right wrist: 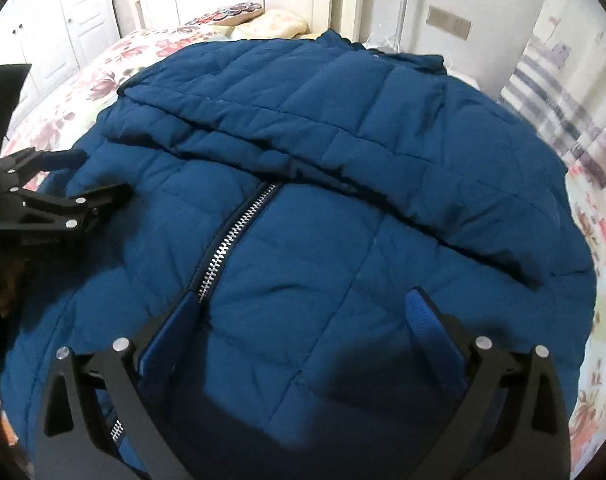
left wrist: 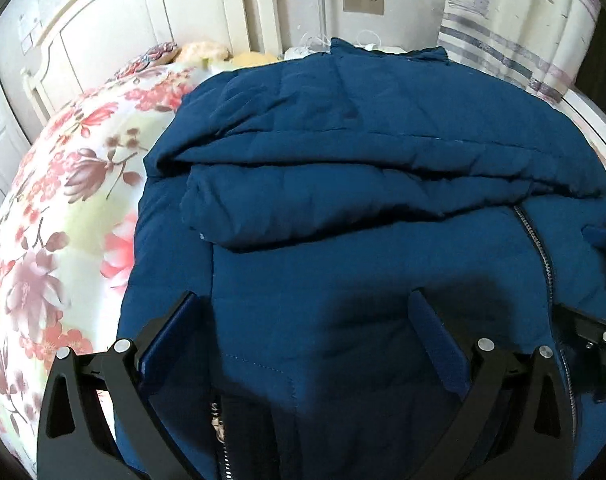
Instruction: Fold large clothes
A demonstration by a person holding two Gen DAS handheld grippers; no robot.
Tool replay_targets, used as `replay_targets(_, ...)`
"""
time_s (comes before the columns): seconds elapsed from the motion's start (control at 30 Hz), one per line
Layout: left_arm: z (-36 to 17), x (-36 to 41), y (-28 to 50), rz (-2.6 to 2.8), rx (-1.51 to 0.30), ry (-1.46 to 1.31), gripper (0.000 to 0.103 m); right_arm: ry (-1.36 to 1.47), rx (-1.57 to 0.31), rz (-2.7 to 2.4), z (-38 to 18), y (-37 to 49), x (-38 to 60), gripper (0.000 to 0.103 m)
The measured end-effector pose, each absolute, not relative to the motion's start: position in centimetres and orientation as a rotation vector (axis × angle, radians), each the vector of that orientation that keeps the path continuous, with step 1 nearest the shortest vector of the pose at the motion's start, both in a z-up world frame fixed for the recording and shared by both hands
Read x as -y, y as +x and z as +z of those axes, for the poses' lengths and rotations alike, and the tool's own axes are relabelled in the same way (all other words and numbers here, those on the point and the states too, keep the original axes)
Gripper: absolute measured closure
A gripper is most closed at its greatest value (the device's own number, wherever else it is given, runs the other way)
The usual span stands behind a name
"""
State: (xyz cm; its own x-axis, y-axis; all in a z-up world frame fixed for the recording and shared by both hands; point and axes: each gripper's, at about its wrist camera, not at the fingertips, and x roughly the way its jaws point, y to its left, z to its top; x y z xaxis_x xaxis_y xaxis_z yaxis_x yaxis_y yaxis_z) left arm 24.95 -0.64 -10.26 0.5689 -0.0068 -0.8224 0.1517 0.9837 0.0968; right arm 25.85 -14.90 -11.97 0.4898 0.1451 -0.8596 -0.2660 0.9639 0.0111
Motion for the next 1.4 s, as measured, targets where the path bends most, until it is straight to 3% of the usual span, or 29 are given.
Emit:
replay_targets(0.13,-8.7,1.5,22.6,-0.133,-0.878,0.165,0.004,-0.141,-0.98,0.199,-9.3,23.9,16.3,0.003)
replay_targets(0.23,-10.6,2.4,22.5,-0.127,-0.919,0.235,0.004,-0.148,-1.054,0.117,-11.5,24.5,19.1,0.002)
replay_targets(0.63,-10.6,-5.2,22.6,-0.051,-0.961,0.021,0.004,0.18,-0.986,-0.061,-12.2,20.4,32.6,0.002)
replay_targets(0.8,-8.5,-2.9,20.4,0.096,-0.838,0.17,0.004,0.036,-0.923,-0.132,-9.2,17.8,28.6,0.004)
replay_targets(0.9,-6.9,0.3,17.2,-0.097,-0.799,0.141,0.004,-0.021,-0.872,0.051,-7.2,14.8,23.2,0.004)
replay_targets(1.07,-10.9,6.1,16.1,-0.205,-0.862,0.329,0.004,-0.244,-0.976,0.228,-11.4,13.9,14.4,0.003)
replay_targets(1.4,-9.4,-1.3,13.5,-0.101,-0.839,0.162,0.004,-0.162,-0.967,0.138,-10.1,11.1,20.5,0.003)
